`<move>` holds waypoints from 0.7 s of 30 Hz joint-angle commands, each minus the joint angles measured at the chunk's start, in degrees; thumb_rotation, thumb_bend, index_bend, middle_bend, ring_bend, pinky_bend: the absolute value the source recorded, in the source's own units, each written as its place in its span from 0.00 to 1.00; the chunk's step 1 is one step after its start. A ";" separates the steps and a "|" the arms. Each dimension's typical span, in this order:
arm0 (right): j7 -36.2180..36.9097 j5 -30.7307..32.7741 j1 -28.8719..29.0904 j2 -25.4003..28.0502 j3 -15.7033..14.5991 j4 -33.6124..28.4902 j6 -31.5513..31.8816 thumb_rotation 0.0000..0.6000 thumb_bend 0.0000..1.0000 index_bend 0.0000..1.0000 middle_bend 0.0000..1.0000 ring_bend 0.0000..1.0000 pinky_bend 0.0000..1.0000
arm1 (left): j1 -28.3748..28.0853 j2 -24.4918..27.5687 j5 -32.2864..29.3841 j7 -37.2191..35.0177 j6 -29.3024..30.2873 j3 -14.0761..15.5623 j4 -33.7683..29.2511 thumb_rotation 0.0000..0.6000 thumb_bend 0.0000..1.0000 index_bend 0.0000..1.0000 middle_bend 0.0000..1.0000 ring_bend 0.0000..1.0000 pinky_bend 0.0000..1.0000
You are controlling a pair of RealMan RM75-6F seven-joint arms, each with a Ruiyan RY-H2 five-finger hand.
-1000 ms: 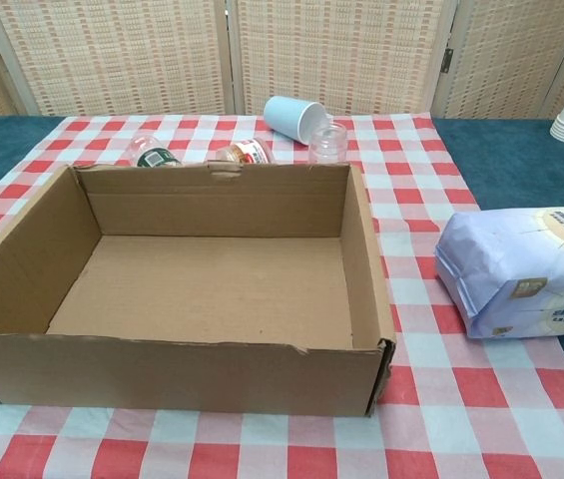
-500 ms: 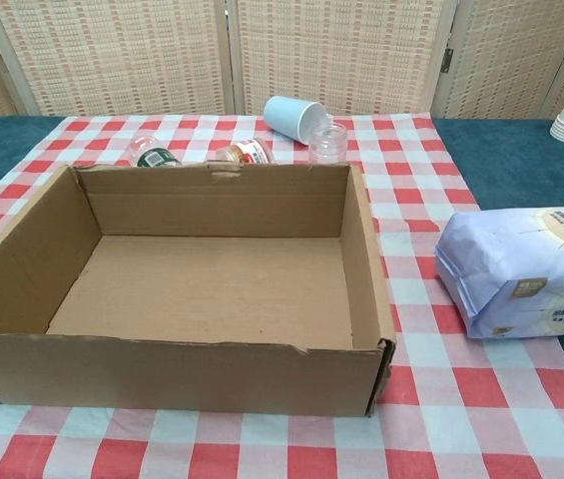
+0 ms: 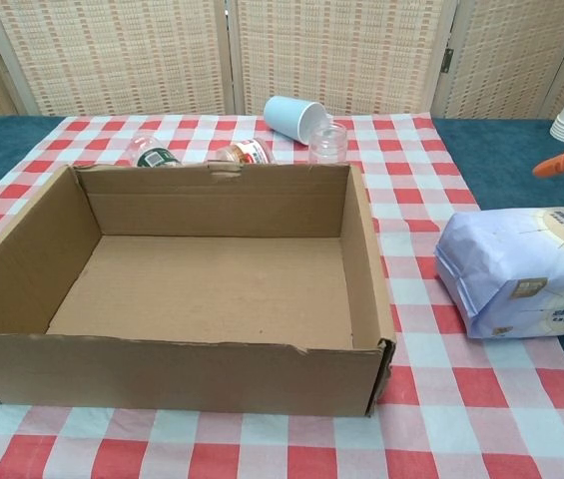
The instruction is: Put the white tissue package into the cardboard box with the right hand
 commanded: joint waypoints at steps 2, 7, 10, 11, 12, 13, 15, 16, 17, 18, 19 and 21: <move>-0.50 0.81 0.36 -0.80 -0.33 0.65 -0.49 1.00 0.00 0.00 0.00 0.00 0.00 | -0.09 0.11 -0.06 -0.42 -0.22 -0.03 0.09 1.00 0.28 0.00 0.00 0.00 0.13; -1.10 1.87 1.12 -1.86 -0.48 1.59 -1.41 1.00 0.00 0.00 0.00 0.00 0.00 | -0.07 0.23 -0.01 -0.85 -0.12 -0.07 0.11 1.00 0.28 0.00 0.00 0.00 0.13; -1.39 2.28 1.70 -2.72 -0.57 2.32 -1.98 1.00 0.00 0.00 0.00 0.00 0.00 | -0.05 0.34 -0.02 -1.08 -0.06 -0.11 0.06 1.00 0.28 0.00 0.00 0.00 0.13; -1.42 2.41 1.85 -2.91 -0.60 2.51 -2.18 1.00 0.00 0.00 0.00 0.00 0.00 | -0.04 0.34 0.00 -1.10 -0.04 -0.11 0.07 1.00 0.28 0.00 0.00 0.00 0.13; -1.48 2.59 2.03 -3.08 -0.63 2.71 -2.42 1.00 0.00 0.00 0.00 0.00 0.00 | -0.04 0.33 0.02 -1.10 -0.04 -0.09 0.07 1.00 0.28 0.00 0.00 0.00 0.13; -1.56 2.78 2.23 -3.24 -0.65 2.91 -2.68 1.00 0.00 0.00 0.00 0.00 0.00 | -0.04 0.33 0.03 -1.09 -0.05 -0.08 0.08 1.00 0.28 0.00 0.00 0.00 0.13; -1.78 3.21 2.70 -3.57 -0.65 3.25 -3.25 1.00 0.00 0.00 0.00 0.00 0.00 | -0.06 0.30 0.04 -1.05 -0.11 -0.05 0.11 1.00 0.28 0.00 0.00 0.00 0.13; -1.87 3.25 2.89 -3.67 -0.68 3.36 -3.44 1.00 0.00 0.00 0.00 0.00 0.00 | -0.07 0.30 0.03 -1.03 -0.13 -0.05 0.10 1.00 0.28 0.00 0.00 0.00 0.13; -1.83 3.22 3.01 -3.80 -0.70 3.46 -3.51 1.00 0.00 0.00 0.00 0.00 0.00 | -0.08 0.30 0.03 -1.02 -0.16 -0.04 0.10 1.00 0.28 0.00 0.00 0.00 0.13; -1.71 3.08 3.17 -3.94 -0.74 3.60 -3.58 1.00 0.00 0.00 0.00 0.00 0.00 | -0.08 0.28 0.02 -1.00 -0.15 -0.05 0.10 1.00 0.28 0.00 0.00 0.00 0.13; -1.62 3.14 3.36 -4.08 -0.77 3.76 -3.81 1.00 0.00 0.00 0.00 0.00 0.00 | -0.09 0.28 0.01 -1.02 -0.15 -0.07 0.08 1.00 0.28 0.00 0.00 0.00 0.13; -1.78 3.48 3.60 -4.25 -0.83 4.04 -4.06 1.00 0.00 0.00 0.00 0.00 0.00 | -0.08 0.28 -0.01 -1.03 -0.15 -0.07 0.08 1.00 0.28 0.00 0.00 0.00 0.13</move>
